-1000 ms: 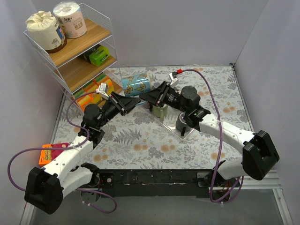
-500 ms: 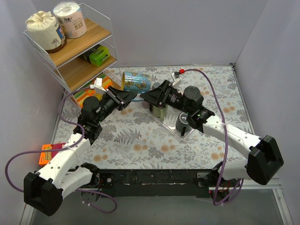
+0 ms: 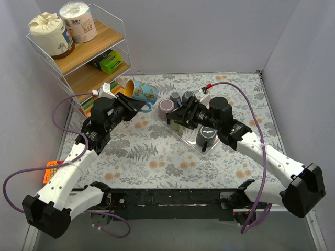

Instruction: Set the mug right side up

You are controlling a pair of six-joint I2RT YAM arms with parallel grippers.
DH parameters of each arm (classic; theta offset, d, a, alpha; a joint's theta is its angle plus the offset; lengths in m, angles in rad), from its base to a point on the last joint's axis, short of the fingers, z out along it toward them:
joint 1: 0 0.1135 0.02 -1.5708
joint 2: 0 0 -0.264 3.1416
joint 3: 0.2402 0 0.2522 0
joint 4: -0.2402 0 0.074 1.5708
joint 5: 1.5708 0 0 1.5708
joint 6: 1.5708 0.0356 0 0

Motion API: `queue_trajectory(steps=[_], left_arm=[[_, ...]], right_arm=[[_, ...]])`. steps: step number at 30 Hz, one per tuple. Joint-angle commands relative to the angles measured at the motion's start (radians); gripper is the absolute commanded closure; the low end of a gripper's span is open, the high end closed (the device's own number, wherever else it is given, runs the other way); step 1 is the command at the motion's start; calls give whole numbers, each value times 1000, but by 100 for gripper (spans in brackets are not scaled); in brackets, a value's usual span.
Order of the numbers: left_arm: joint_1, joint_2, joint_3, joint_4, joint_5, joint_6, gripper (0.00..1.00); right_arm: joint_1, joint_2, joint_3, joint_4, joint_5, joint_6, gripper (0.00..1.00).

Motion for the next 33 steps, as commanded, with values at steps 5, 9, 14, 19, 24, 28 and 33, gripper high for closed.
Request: queue_trajectory(steps=[5, 9, 14, 19, 24, 28, 33], left_arm=[[5, -83, 73, -254, -206, 237, 100], [6, -142, -60, -304, -294, 341, 100], [5, -207, -144, -321, -361, 416, 100], [5, -215, -177, -329, -435, 450, 100], [5, -198, -272, -292, -559, 386, 100], [5, -147, -306, -291, -666, 292, 100], [6, -118, -334, -303, -759, 243, 100]], right_arm=[[-113, -90, 67, -367, 74, -165, 28], [-172, -105, 56, -401, 48, -188, 28], [-203, -96, 48, -400, 19, -198, 29], [-211, -87, 38, -397, -6, -198, 30], [-226, -84, 42, -397, -21, -198, 30], [-245, -98, 55, -417, -24, -211, 30], [-261, -119, 52, -433, -23, -222, 30]])
